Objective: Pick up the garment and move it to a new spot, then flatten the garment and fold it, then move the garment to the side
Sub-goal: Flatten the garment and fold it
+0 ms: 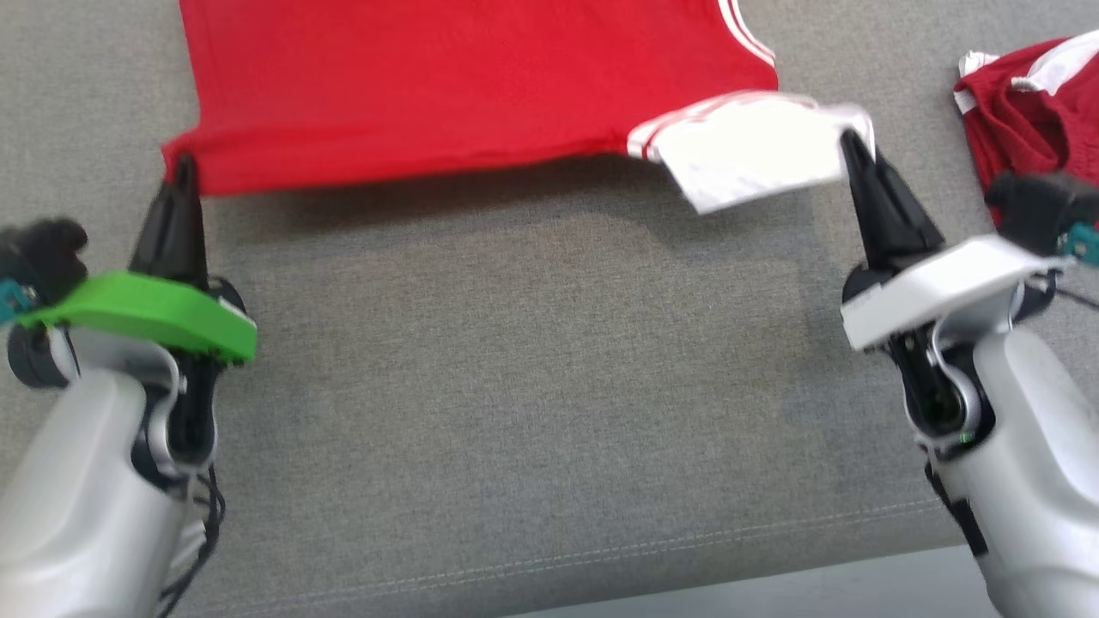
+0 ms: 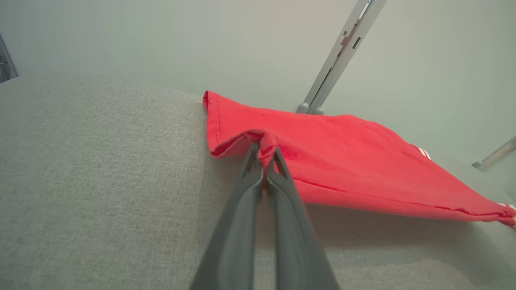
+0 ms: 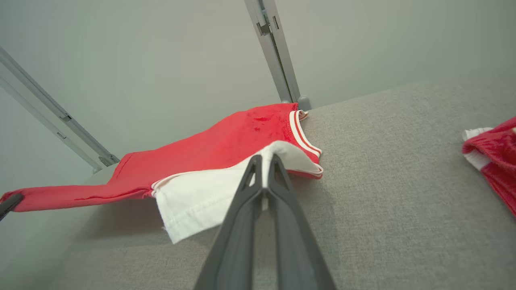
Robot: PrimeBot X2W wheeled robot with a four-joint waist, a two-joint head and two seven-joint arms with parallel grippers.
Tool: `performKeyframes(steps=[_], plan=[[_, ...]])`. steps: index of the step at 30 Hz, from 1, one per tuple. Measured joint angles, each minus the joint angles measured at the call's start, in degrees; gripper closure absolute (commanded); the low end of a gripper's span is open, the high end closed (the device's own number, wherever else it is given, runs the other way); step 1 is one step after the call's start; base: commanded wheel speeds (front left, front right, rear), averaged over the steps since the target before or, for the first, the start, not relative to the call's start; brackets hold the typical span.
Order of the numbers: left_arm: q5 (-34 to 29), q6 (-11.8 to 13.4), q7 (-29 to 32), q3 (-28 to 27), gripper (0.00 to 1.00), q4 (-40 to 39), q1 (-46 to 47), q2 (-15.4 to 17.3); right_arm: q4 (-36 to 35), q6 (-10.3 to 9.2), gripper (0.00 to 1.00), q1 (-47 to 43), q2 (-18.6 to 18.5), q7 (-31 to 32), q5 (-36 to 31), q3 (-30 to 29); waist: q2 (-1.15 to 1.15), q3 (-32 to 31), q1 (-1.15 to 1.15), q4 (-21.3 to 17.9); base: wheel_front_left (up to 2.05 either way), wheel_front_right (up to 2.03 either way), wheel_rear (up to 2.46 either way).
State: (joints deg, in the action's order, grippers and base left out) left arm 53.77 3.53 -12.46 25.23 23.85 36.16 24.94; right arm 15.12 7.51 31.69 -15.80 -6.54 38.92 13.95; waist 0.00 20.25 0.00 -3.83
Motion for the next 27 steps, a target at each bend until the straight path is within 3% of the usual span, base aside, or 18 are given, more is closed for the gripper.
performKeyframes(steps=[6,11,20,27], plan=[[3.7,2.7,-1.1,-1.2,1.00,-9.4,-15.5,-1.2,-9.9,-0.01,1.00,-18.6,1.5,5.0,2.9,-4.9,0.00,-4.2,0.00,1.0,0.00,0.00,0.00],[4.9,4.8,-2.2,-3.8,1.00,-13.9,-26.9,-3.3,-17.2,-0.02,1.00,-30.6,4.8,9.8,3.6,-7.7,0.00,-8.0,0.00,1.2,0.00,0.00,0.00],[-0.3,4.5,-2.5,-9.6,1.00,-16.9,-39.8,-7.0,-21.7,-0.02,1.00,-40.9,8.5,15.0,1.2,-12.4,0.00,-12.5,0.00,0.5,0.00,0.00,0.00],[-3.7,4.0,-2.5,-9.9,1.00,-18.0,-44.0,-8.5,-24.1,-0.02,1.00,-43.0,9.8,18.1,-0.4,-13.9,0.00,-14.2,0.00,0.9,0.00,0.00,0.00]])
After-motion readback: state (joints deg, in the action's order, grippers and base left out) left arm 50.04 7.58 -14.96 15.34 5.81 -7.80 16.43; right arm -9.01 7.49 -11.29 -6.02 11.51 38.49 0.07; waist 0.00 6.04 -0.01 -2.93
